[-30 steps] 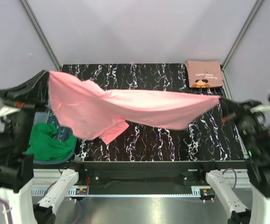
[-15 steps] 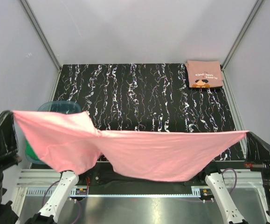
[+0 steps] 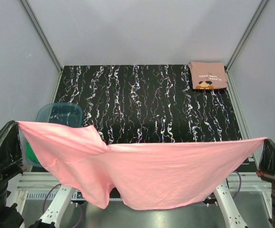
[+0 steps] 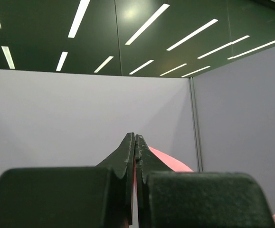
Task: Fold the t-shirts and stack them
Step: Flatten the tshirt out
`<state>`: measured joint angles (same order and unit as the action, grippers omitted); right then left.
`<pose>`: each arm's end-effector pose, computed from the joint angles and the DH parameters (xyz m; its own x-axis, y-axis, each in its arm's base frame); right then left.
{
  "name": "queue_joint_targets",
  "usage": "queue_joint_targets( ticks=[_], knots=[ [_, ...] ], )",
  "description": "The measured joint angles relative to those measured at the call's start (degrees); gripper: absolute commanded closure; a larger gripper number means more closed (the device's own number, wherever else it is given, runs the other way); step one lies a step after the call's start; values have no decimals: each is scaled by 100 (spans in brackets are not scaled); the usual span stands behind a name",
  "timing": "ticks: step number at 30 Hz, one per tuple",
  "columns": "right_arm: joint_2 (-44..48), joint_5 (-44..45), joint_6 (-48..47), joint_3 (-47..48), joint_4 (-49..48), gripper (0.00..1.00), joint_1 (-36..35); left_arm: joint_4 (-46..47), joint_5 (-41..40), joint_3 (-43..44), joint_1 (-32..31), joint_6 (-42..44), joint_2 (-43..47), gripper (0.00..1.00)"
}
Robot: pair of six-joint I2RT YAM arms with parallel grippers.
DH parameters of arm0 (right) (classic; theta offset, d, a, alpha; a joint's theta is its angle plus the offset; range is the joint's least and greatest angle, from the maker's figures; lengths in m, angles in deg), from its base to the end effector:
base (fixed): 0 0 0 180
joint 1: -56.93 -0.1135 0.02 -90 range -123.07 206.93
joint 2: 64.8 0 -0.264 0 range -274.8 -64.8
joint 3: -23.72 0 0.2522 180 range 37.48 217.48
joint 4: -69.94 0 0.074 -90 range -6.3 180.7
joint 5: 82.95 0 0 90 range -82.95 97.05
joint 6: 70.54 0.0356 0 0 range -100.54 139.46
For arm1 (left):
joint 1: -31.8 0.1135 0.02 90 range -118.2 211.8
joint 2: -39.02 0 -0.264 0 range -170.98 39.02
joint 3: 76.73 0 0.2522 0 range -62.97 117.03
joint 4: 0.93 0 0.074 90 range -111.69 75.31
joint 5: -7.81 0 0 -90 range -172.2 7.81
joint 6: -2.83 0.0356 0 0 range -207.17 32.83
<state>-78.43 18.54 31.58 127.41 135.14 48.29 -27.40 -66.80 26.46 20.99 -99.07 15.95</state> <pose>-0.1354 -0.0277 0.4737 0.4130 0.2709 -0.8695 -0.0565 0.9605 0.2724 -0.1151 0.0124 0.5527 0.7050 -0.3370 -0.6241 0.4913 0.8667 0.0869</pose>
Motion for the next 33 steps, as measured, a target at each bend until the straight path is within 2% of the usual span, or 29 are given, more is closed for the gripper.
queue_joint_targets(
  ticks=[7,11,15,21,33],
  knots=[
    [-402,-83,-765,-1204,-2332,100,-11,1172,96,-96,0,188,-780,100],
    [-1246,-197,-1220,-1541,-3862,100,-11,1657,94,37,0,352,-1543,100],
    [-2236,-243,-1626,-1574,-4970,100,-11,1853,92,195,0,555,-2275,100],
    [-2745,-363,-2120,-1661,-5606,100,-13,1912,90,271,0,741,-2747,100],
    [-1574,-343,-2302,-1696,-5707,100,-15,2033,111,431,0,706,-2157,100]
  ],
)
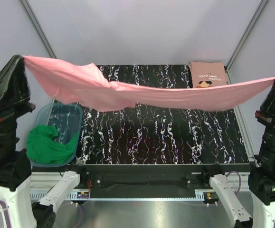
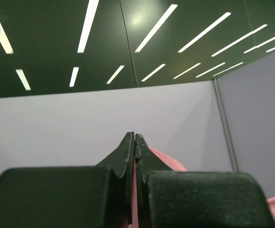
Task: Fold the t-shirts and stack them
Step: Flatten the tshirt out
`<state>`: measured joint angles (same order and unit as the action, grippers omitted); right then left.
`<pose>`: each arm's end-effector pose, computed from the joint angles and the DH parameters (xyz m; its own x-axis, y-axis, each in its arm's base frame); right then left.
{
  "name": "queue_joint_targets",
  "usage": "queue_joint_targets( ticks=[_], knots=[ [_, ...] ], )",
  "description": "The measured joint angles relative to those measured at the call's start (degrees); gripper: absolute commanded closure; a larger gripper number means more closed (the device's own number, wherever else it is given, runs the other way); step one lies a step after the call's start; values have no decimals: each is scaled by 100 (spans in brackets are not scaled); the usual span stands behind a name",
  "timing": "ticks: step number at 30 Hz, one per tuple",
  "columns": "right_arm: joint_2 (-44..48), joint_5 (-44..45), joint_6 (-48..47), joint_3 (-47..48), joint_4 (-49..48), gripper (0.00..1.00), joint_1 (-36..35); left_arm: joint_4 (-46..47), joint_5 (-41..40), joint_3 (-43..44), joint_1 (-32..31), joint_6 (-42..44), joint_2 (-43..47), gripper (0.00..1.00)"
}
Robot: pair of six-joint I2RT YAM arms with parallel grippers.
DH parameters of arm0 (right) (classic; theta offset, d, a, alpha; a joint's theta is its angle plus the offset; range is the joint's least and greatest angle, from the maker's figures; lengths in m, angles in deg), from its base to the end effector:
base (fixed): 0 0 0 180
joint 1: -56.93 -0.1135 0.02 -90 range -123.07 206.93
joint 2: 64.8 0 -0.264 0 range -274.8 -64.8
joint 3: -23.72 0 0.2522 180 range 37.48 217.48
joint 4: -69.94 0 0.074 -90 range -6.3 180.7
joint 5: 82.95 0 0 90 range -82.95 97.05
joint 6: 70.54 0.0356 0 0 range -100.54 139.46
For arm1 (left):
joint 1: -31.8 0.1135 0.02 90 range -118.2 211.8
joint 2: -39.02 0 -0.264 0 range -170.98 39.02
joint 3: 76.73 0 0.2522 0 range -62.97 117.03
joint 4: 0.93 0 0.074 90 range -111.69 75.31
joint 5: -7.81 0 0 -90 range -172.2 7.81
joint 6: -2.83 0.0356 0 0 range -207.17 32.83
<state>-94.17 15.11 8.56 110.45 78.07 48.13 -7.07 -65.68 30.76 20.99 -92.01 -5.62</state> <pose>-0.0019 -0.0053 0.5381 0.7465 -0.0739 -0.6613 0.0816 0.9965 -0.0192 0.0046 -0.0112 0.6138 0.7900 -0.2332 -0.5670 0.4011 0.8960 0.1904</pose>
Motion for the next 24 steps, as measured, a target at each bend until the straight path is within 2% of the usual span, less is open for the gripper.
queue_joint_targets(
  ticks=[8,14,20,24],
  knots=[
    [542,87,157,11,457,100,0,2,50,446,0,-105,426,100],
    [684,199,229,4,678,100,-2,55,87,452,0,-111,496,100],
    [684,358,267,-636,494,100,-4,435,83,-476,0,-122,476,100],
    [658,625,387,-1725,76,100,-9,748,-24,-1401,0,-251,192,100]
  ],
)
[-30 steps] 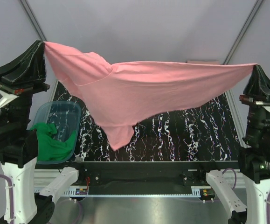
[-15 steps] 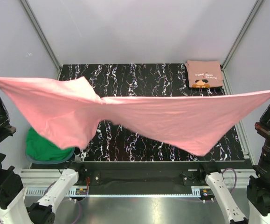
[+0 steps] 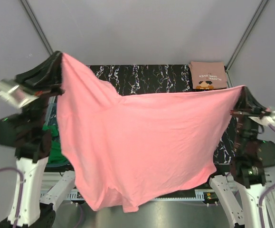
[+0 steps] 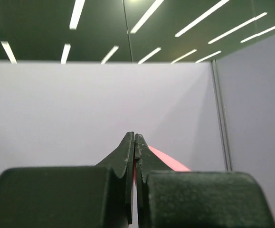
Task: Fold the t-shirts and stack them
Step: Flatten the tshirt out
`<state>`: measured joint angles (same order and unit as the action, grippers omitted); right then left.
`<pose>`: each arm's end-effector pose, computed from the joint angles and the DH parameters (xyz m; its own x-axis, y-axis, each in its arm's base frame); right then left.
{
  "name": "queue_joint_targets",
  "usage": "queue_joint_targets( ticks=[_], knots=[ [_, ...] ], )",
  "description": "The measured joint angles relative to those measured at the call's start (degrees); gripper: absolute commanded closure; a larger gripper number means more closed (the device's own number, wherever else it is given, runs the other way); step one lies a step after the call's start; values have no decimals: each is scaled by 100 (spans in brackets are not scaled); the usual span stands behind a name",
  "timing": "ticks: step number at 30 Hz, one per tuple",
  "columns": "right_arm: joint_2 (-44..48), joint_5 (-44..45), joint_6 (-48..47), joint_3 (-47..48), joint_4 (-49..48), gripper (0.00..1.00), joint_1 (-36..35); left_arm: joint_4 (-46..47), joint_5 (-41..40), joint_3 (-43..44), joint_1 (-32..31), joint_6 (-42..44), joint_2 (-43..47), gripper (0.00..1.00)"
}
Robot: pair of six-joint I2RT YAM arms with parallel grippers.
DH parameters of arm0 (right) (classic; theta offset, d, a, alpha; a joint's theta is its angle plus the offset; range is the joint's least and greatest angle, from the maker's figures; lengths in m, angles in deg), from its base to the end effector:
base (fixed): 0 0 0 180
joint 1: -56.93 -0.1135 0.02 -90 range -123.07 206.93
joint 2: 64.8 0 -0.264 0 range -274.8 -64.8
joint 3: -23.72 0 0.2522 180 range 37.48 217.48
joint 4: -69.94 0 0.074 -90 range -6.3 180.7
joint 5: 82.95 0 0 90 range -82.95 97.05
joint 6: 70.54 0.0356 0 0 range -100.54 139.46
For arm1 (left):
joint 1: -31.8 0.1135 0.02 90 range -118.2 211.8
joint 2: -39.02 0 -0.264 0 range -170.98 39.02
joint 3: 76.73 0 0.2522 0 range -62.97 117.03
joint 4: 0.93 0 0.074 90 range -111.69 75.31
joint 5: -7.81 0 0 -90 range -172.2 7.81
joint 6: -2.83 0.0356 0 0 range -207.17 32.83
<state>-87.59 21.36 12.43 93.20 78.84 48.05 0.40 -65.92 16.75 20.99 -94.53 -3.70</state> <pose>0.0363 -0.0032 0.4658 0.5956 -0.0270 -0.8029 0.1172 0.9917 0.0536 0.0492 -0.0196 0.5733 0.7239 -0.2634 -0.6377 0.4455 0.8842 0.1405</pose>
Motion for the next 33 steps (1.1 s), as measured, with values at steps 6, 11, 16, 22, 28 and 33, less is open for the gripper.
queue_joint_targets(
  ticks=[6,11,16,22,28,33],
  knots=[
    [-715,533,240,-1851,-793,100,0,697,-72,-1705,0,-219,-1169,100],
    [-2551,920,409,-2544,-1650,100,2,866,-225,-2352,0,-282,-2800,100],
    [-4183,981,435,-2354,-2280,100,44,942,-262,-2076,2,-352,-4446,100],
    [-5613,850,457,-1451,-2577,100,197,662,-236,-894,74,-374,-5838,100],
    [-6568,688,518,-503,-2529,100,306,332,-136,219,181,-485,-6526,100],
    [-7285,481,737,275,-2173,100,461,-181,-72,914,199,-518,-6985,100]
  ],
)
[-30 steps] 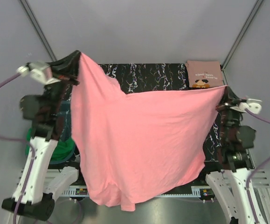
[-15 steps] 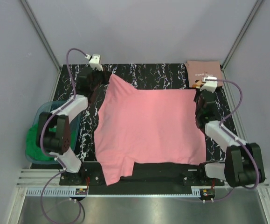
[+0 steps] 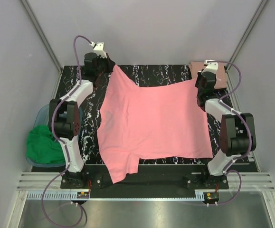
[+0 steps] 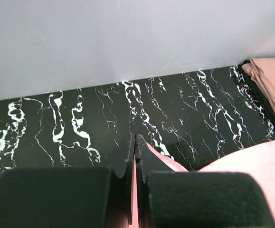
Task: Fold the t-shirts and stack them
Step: Flatten the tshirt out
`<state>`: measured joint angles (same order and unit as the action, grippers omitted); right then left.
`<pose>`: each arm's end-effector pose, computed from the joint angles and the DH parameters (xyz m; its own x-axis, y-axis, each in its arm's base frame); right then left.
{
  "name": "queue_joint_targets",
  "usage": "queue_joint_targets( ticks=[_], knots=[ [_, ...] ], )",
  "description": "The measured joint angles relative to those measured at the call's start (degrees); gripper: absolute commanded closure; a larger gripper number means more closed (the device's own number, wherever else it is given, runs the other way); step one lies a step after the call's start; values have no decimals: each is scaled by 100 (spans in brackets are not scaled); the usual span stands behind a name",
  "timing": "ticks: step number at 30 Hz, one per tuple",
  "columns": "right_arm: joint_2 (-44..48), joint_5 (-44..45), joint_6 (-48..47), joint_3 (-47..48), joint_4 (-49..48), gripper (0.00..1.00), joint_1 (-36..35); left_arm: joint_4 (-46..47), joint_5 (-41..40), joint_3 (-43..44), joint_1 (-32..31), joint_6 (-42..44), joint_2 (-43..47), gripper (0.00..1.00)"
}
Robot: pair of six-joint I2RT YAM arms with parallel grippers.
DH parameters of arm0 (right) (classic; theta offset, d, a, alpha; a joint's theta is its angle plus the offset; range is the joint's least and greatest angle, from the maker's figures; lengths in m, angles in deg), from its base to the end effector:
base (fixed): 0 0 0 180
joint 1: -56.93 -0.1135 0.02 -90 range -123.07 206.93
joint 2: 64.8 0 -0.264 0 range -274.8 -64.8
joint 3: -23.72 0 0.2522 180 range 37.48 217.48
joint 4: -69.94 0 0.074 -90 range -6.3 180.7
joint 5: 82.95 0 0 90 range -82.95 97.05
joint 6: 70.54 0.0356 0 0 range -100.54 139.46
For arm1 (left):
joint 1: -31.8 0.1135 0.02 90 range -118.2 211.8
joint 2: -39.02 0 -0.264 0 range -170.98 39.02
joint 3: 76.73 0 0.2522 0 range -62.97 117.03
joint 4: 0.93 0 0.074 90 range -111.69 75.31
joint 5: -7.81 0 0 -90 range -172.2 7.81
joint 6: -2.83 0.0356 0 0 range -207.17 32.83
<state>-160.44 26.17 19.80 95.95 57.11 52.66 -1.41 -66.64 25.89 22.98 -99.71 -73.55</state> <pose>0.3830 0.0169 0.2563 -0.1816 -0.0079 -0.9833 0.2518 0.9662 -0.0543 0.4691 -0.0825 0.2941 -0.2633 -0.1708 -0.9495 0.3597 0.8959 -0.2609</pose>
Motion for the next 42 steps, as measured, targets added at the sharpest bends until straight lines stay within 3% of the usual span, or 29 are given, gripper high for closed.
queue_joint_targets(
  ticks=[17,27,34,42],
  knots=[
    [-1027,-575,236,1486,1757,99,337,-1462,101,870,17,-109,-555,100],
    [-1412,-914,570,2402,3228,98,361,-2105,116,935,17,-131,-529,100],
    [-1700,-979,837,3003,4306,98,365,-2544,111,741,4,-170,-81,100],
    [-1722,-981,997,3029,5097,99,365,-2826,109,446,-103,-160,732,100]
  ],
)
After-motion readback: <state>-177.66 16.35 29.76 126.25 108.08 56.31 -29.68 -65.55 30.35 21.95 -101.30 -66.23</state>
